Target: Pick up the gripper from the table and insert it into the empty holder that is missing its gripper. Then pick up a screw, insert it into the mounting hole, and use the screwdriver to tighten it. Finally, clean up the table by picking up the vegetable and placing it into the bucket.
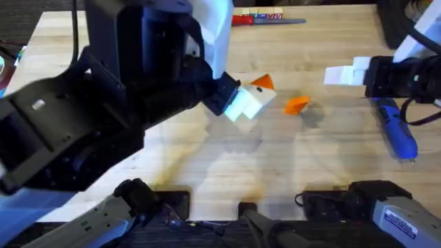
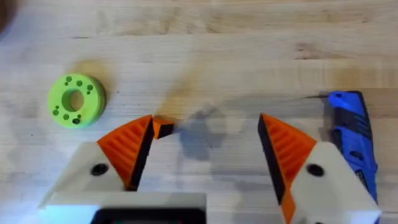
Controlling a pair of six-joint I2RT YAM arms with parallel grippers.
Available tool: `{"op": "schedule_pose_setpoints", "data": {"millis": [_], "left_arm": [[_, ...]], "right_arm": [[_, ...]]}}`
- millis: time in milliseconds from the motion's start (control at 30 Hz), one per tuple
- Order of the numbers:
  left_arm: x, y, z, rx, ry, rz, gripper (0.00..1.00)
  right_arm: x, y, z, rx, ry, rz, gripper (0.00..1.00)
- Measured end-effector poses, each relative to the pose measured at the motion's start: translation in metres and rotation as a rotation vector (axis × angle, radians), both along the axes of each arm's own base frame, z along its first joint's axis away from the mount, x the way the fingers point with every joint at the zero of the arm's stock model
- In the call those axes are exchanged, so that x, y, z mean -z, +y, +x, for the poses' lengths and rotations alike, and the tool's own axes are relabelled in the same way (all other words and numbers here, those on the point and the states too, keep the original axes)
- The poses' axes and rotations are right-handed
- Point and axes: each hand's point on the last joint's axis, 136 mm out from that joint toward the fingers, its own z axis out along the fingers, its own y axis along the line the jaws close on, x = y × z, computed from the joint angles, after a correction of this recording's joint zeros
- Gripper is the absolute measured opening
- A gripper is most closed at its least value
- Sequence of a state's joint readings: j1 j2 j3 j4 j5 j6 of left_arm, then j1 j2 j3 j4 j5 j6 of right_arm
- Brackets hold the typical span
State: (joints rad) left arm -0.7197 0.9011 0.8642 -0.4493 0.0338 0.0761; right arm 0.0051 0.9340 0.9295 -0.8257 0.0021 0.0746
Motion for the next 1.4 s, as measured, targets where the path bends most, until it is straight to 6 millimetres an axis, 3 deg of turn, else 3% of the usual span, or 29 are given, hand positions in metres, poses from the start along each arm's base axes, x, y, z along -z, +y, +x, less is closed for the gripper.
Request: {"op": "schedule_pose_setpoints", "data": {"millis": [67, 200, 367, 400, 667, 1000, 1400], "left_arm": [[-0.003, -0.003, 0.004, 0.000, -0.049, -0.043, 0.987], [0.009, -0.001, 0.000, 0.004, -0.147, -0.130, 0.988], [0.025, 0.011, -0.019, 0.025, -0.261, -0.235, 0.988], [0.037, 0.019, -0.031, 0.035, -0.288, -0.262, 0.987], [0.060, 0.036, -0.056, 0.057, -0.337, -0.311, 0.988], [0.100, 0.037, -0.071, 0.108, -0.278, -0.282, 0.987], [0.100, 0.037, -0.071, 0.110, -0.277, -0.282, 0.988]], "right_arm": [[0.000, 0.000, 0.000, 0.000, 0.000, 0.000, 0.991], [0.000, 0.000, 0.000, 0.000, 0.000, 0.000, 0.991], [0.000, 0.000, 0.000, 0.000, 0.000, 0.000, 0.991], [0.000, 0.000, 0.000, 0.000, 0.000, 0.000, 0.991], [0.000, 0.000, 0.000, 0.000, 0.000, 0.000, 0.991], [0.000, 0.000, 0.000, 0.000, 0.000, 0.000, 0.991], [0.000, 0.000, 0.000, 0.000, 0.000, 0.000, 0.991]]}}
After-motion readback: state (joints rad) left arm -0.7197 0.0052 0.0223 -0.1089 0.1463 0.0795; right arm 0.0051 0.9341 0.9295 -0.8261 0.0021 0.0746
